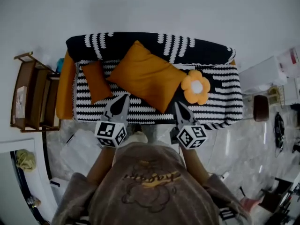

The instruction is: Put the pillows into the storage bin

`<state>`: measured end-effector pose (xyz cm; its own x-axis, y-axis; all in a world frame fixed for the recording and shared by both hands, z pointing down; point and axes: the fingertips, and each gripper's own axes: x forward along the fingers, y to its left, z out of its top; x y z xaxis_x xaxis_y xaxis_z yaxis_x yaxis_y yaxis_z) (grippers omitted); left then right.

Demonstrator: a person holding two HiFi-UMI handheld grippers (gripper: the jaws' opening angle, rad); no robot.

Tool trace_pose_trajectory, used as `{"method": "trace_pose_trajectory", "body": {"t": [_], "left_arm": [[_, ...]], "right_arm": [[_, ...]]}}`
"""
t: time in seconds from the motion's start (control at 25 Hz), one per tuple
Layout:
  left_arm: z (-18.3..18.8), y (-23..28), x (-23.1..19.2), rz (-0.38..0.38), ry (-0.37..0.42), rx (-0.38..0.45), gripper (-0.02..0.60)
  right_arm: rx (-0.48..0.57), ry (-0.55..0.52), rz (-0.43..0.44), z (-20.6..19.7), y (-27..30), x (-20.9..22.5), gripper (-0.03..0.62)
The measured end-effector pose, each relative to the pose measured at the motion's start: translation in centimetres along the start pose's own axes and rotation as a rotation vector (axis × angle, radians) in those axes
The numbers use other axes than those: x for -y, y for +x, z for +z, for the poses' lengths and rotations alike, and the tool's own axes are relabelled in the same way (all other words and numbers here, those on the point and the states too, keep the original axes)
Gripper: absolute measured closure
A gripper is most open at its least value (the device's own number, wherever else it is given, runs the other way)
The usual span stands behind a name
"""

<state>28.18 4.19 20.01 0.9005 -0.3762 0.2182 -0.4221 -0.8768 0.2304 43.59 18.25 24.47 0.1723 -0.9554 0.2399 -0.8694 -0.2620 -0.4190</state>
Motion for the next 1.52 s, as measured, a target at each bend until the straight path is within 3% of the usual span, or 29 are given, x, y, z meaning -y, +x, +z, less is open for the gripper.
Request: {"method": "trace_pose_trajectory", "body": {"t": [0.36, 0.44, 0.6, 0.84, 1.16, 1.52], "left_arm": [[0.6, 6.2, -3.4, -0.029, 0.012, -0.054, 0.577], [0.2, 7.6, -4.1, -0.029, 0.007, -0.071, 0.569], [-1.2, 10.8, -5.2, -0.029, -0.015, -0.116, 0.427], [-3.3, 15.6, -7.7, -0.004, -0.011, -0.169, 0.248], [-11.6, 23.1, -13.0, 0.072, 0.004, -0.319, 0.141], [-22.5, 30.5, -19.6, 0.143, -0.008, -0.444, 0.120]], "right_arm": [[-0.007, 0.069, -0.091, 0.7, 4.4, 3.2, 0.602], [-0.024, 0.081, -0.100, 0.5, 5.6, 4.1, 0.552], [-0.053, 0.105, -0.102, -0.2, 8.1, 5.9, 0.490], [-0.135, 0.168, -0.086, -2.3, 12.3, 8.8, 0.309], [-0.275, 0.255, -0.159, -10.1, 17.9, 17.0, 0.164], [-0.430, 0.303, -0.246, -21.4, 24.0, 25.4, 0.134]]}}
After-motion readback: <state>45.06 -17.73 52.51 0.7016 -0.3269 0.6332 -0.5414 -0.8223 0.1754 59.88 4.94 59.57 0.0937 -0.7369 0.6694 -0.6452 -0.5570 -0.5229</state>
